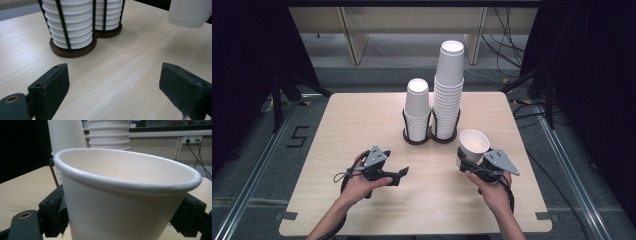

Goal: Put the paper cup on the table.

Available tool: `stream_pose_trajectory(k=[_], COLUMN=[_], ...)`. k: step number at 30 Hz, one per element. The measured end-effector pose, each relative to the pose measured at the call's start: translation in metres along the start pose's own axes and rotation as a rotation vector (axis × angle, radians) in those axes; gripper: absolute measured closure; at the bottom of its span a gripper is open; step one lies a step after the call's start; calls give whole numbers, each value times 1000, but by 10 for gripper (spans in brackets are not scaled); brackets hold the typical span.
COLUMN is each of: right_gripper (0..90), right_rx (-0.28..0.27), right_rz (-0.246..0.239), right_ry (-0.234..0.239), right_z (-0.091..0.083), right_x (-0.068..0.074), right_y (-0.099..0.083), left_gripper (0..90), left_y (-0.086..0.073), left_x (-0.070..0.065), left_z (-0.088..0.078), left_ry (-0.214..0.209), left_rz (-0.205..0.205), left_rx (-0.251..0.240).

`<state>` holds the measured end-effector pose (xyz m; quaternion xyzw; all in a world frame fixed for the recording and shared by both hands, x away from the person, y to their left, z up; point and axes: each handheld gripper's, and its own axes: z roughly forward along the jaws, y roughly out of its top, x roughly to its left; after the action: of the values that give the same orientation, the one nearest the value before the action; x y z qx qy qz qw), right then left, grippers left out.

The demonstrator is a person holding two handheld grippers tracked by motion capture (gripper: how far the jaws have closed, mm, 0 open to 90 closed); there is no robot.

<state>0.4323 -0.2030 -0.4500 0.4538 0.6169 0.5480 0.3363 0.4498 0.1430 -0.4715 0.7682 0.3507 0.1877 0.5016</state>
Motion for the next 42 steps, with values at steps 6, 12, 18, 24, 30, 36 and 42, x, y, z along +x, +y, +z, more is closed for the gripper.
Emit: stream_pose_trajectory(k=[6, 12, 18, 24, 30, 36, 42], right_gripper=[166, 166, 164, 164, 161, 157, 143], right_rx=[3, 24, 49, 97, 117, 134, 134], right_rz=[-45, -40, -71, -60, -143, -122, -129], right_ry=[-7, -27, -72, -74, -74, -58, -58], right_z=[-2, -10, -17, -18, -15, -14, -17], right_x=[-5, -14, -21, -22, -26, -24, -24], right_y=[-2, -10, -17, -31, -40, -42, -44], left_gripper=[94, 94, 94, 95, 95, 95, 95], left_y=[-9, -16, -20, -23, -24, -26, -26], left_x=[6, 13, 16, 17, 19, 19, 19], left_z=[-6, -11, -14, -17, -14, -14, -15], left_ry=[33, 63, 64, 79, 86, 87, 84], left_rz=[-22, -43, -57, -61, -62, -62, -66], left_rx=[-18, -24, -43, -31, -25, -17, -27])
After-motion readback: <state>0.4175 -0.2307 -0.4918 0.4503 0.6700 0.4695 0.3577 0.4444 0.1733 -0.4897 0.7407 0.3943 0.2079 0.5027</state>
